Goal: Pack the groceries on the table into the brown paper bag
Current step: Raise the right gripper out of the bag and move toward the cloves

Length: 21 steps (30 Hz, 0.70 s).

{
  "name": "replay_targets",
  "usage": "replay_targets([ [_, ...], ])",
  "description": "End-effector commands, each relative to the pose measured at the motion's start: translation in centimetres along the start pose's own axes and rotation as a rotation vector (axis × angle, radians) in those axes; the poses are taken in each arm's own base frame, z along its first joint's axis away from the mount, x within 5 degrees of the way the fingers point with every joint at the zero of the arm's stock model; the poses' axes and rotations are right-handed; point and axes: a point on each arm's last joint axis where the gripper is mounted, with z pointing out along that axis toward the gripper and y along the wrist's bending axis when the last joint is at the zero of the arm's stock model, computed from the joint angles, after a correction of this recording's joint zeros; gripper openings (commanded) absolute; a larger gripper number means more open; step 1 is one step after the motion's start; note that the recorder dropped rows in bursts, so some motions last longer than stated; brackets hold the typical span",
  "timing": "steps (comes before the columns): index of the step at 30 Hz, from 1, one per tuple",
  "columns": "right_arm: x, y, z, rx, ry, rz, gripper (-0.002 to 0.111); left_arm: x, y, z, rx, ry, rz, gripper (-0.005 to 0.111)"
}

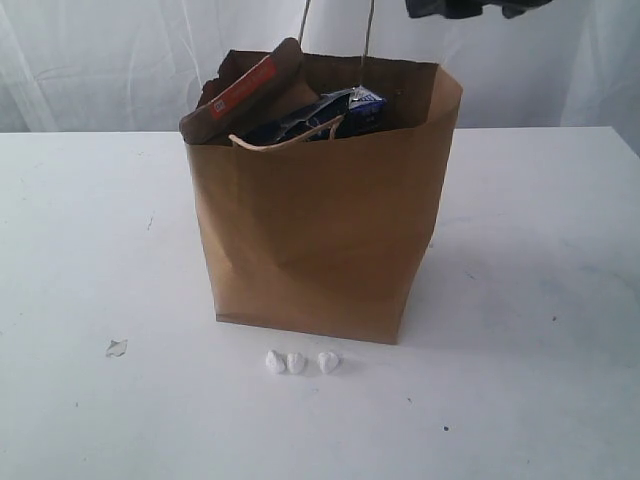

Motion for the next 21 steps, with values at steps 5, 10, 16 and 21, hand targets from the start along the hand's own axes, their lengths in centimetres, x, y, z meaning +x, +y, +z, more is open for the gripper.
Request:
replay_targets([
  [5,0.5,0.2,-6.4,-0.018,-0.100,-0.018,0.041,0.0,0.0,0.0,-0.001,-0.005,-0.011,0.000],
  [10,2.2,0.3,-8.1,-0.027,-0.067,-0.021,0.041,0.0,0.0,0.0,-0.001,-0.005,-0.011,0.000],
  [16,5.1,1.0,-8.5,-0.059,0.047,-0.047,0.041,0.0,0.0,0.0,-0.001,-0.005,-0.011,0.000],
  [21,7.7,1.9,-8.0,-0.094,0.174,-0.083,0.041,0.0,0.0,0.0,-0.001,-0.005,-0.011,0.000],
])
